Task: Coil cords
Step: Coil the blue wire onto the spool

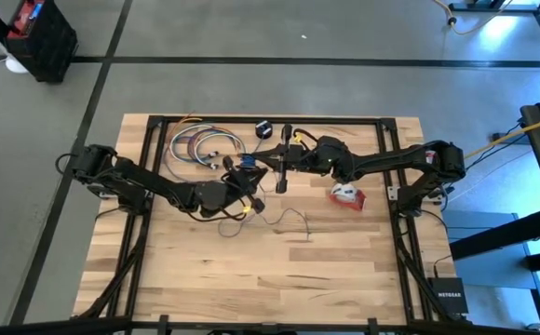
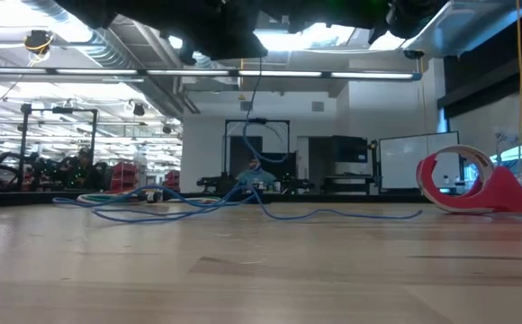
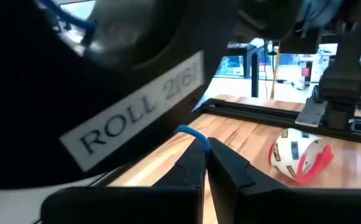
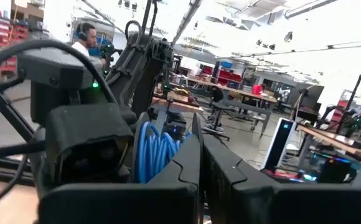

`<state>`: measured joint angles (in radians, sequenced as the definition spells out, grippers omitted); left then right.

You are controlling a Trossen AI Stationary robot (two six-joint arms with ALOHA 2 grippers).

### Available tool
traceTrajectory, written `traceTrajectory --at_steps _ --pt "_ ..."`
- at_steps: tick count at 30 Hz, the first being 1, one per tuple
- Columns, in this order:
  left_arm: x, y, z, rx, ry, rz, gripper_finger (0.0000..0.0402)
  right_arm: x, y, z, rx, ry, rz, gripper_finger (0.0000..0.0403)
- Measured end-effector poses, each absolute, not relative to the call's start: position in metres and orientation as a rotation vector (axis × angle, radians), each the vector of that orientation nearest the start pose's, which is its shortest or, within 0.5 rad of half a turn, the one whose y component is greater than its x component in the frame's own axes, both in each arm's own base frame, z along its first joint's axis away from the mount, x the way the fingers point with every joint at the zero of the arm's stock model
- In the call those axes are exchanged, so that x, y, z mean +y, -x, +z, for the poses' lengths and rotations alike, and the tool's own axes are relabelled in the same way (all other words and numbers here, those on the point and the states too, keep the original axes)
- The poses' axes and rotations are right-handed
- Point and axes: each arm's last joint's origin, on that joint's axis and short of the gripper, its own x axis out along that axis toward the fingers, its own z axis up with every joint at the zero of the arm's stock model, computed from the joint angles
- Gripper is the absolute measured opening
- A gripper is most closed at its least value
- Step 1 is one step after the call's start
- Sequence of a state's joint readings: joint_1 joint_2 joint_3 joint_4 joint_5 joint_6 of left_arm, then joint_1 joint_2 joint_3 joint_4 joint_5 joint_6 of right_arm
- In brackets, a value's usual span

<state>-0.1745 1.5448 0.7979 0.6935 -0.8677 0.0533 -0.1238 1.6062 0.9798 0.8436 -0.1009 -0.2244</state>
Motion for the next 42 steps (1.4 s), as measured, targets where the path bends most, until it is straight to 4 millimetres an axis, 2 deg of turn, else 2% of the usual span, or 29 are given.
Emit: traceTrajectory --at_steps 9,11,18,24,31,37,42 --pt "-0.041 -0.319 0.247 -0.008 -0.034 0.656 0.0006 -0.043 -0.361 0.285 -0.21 0.245 -0.087 0.0009" --pt "-0.045 -0.318 0.25 -0.026 -0.04 0.644 0.0003 -0.044 -0.363 0.278 -0.183 0.277 -0.117 0.0009" --pt "-0.053 -0.316 0.254 -0.038 -0.072 0.618 0.0009 -0.047 -0.365 0.275 -0.15 0.403 -0.202 0.0009" --pt "-0.067 -0.3 0.275 -0.073 -0.109 0.595 0.0003 -0.046 -0.365 0.272 -0.11 0.486 -0.185 0.0009" --pt "-0.074 -0.28 0.294 -0.025 -0.223 0.72 0.0005 -0.044 -0.366 0.271 -0.108 0.515 -0.126 0.0009" --pt "-0.077 -0.261 0.298 0.099 -0.295 0.804 0.0005 -0.044 -0.366 0.271 -0.107 0.515 -0.116 0.0009" --pt "-0.08 -0.252 0.293 0.157 -0.298 0.786 0.0012 -0.043 -0.366 0.27 -0.107 0.486 -0.07 0.0009"
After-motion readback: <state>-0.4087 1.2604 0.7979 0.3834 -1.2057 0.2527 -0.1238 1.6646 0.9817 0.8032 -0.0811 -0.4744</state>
